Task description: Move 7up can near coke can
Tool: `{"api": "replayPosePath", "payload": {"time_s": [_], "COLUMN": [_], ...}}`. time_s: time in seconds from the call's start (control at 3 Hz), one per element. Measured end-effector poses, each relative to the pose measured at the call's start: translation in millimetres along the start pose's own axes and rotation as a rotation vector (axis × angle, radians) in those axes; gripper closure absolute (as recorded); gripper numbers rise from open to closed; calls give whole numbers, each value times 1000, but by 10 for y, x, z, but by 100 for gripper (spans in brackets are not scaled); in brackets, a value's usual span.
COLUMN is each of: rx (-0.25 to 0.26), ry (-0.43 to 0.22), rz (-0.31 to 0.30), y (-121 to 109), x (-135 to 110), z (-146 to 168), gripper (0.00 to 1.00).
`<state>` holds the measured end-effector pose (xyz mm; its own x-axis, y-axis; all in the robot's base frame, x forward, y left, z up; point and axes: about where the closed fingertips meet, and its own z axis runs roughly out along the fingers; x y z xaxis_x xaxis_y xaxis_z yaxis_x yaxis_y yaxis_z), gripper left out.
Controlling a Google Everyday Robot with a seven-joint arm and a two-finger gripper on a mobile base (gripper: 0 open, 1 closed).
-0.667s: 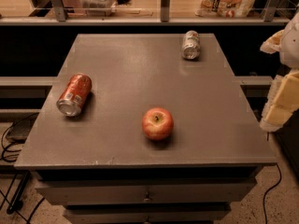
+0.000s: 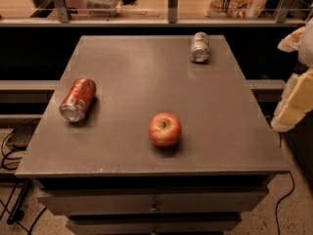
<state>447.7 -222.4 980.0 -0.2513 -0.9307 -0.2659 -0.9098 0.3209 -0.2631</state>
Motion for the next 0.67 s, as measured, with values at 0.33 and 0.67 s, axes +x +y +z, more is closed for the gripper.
{"api": "replayPosePath", "payload": {"time_s": [0.33, 0.67], "rx": [56, 123], "ry": [-77, -162], "rz": [49, 89], "y": [-235, -522], "x": [-101, -290], "z": [42, 142], "gripper": [0, 0]}}
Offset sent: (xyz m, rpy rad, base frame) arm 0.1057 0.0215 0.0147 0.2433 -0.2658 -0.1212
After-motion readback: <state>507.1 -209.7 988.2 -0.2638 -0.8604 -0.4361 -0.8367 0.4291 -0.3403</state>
